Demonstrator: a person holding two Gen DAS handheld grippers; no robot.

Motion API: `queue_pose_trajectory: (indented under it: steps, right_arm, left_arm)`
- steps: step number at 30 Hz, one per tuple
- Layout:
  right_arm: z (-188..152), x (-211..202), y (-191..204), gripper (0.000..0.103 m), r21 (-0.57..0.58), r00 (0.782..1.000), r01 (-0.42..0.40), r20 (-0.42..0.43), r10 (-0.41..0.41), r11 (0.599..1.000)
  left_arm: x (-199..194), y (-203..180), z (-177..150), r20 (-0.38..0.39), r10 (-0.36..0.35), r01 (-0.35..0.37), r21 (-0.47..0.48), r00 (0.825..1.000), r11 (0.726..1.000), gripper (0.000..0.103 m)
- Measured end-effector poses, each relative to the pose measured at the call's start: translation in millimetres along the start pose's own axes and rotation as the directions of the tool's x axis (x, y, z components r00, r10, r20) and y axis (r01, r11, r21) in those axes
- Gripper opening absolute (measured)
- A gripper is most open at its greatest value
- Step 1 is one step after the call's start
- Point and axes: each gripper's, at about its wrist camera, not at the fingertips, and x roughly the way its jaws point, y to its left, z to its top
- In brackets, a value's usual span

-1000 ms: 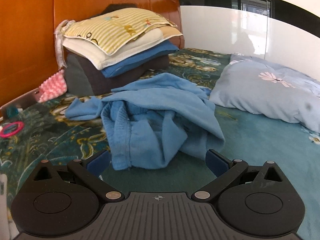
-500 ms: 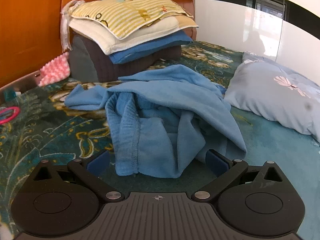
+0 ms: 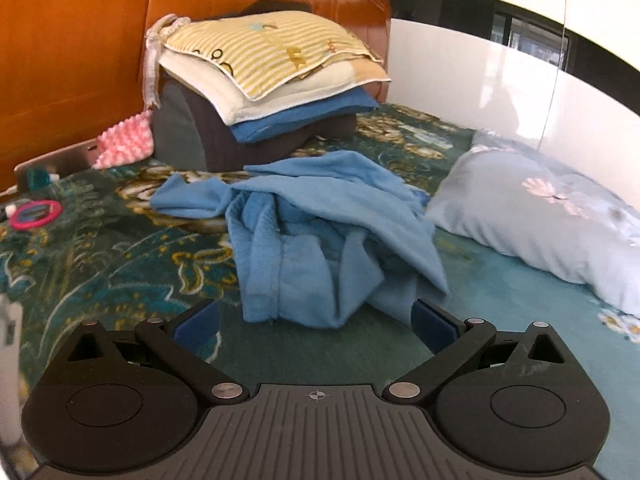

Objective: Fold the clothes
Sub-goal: 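Move both tools toward the crumpled light-blue garment on the bed, then grasp the light-blue garment with the right gripper while the left tool hovers nearby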

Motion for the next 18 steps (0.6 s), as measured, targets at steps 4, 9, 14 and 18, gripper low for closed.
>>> queue_pose_trajectory:
  steps: [4,9,14,18]
  right_arm:
    - [21,50,33,0.102,-0.066,0.998,-0.066,-0.015,0.065,0.996]
    - [36,103,60,0.102,-0.086,0.996,-0.08,-0.037,0.077,0.993]
    - [43,150,68,0.102,-0.07,0.993,-0.078,-0.095,0.071,0.994]
    - [45,183,76,0.102,-0.063,0.987,-0.072,-0.146,0.062,0.995]
  left_arm:
    - [-13,2,-7,-0.01,-0.004,0.004,0.003,1.0,1.0,0.103]
    - [-17,6,-13,-0.035,0.002,-0.001,0.046,0.999,0.999,0.103]
    - [-17,14,-21,-0.063,-0.031,0.034,0.05,0.998,0.998,0.103]
    - [-16,17,-28,-0.077,-0.057,0.06,0.038,0.995,0.997,0.103]
